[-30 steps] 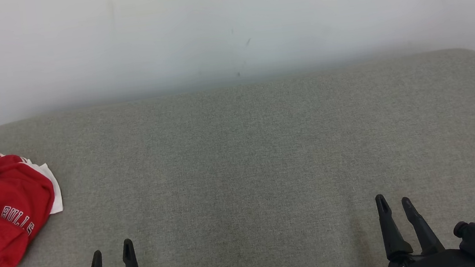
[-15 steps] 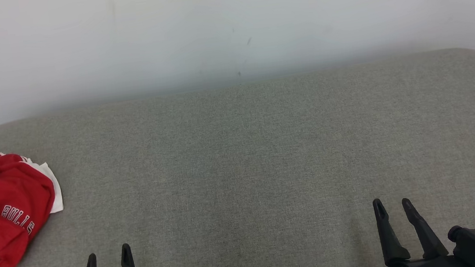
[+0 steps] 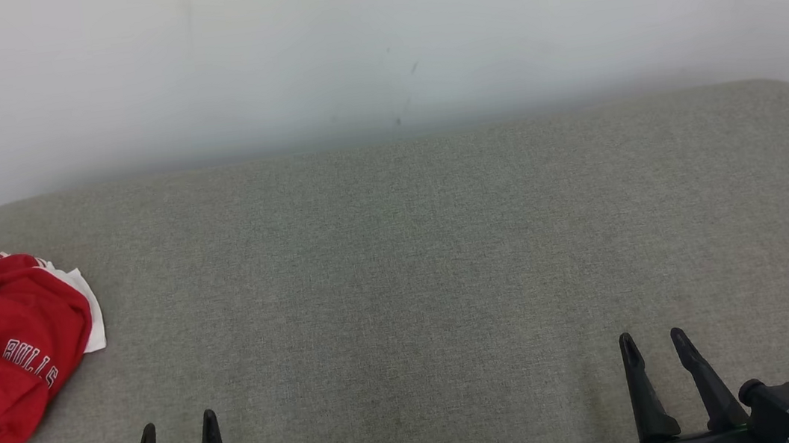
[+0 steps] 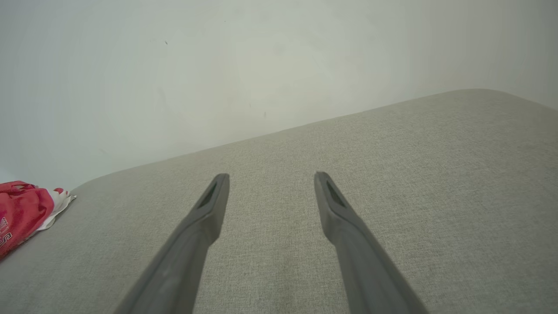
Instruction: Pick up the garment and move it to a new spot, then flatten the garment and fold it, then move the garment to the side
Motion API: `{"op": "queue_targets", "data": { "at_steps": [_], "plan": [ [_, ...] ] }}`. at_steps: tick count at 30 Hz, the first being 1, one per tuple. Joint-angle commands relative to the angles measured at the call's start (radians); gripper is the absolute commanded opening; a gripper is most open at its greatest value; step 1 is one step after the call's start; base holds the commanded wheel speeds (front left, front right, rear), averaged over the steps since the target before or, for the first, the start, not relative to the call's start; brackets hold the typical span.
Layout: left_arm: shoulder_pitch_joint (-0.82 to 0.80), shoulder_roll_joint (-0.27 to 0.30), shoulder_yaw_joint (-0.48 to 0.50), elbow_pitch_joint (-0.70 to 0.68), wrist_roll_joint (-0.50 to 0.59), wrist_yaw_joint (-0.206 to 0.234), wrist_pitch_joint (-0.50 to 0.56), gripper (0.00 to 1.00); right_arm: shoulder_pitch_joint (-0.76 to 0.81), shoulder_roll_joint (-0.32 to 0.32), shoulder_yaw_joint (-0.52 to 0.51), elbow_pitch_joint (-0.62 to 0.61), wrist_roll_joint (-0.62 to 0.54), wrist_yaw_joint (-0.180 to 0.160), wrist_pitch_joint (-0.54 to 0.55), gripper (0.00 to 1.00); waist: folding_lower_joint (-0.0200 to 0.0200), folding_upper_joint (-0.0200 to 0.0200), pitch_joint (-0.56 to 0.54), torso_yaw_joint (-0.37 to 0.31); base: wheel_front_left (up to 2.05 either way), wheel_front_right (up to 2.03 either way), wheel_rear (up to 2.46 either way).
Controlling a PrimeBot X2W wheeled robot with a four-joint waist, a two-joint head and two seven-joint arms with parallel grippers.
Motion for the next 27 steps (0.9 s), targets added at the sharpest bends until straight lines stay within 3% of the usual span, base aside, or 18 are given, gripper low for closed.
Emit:
{"op": "queue_targets", "data": {
  "at_steps": [1,20,27],
  "plan": [
    [0.011,-0.001,0.007,-0.006,0.027,0.006,-0.009,1.0,0.011,0.0,0.001,-0.004,-0.027,-0.002,-0.011,1.0,0.0,0.0,-0.001,0.001,0.0,0.0,0.0],
    [0.032,-0.001,0.023,-0.003,0.141,0.014,-0.042,1.0,0.021,0.0,-0.011,0.007,-0.128,-0.002,-0.045,1.0,0.0,0.0,-0.013,0.007,0.0,0.0,0.0],
    [0.029,-0.001,0.025,-0.003,0.133,0.015,-0.042,1.0,0.021,0.0,-0.014,0.01,-0.121,-0.002,-0.043,1.0,0.0,0.0,-0.013,0.007,0.0,0.0,0.0]
  ]
}}
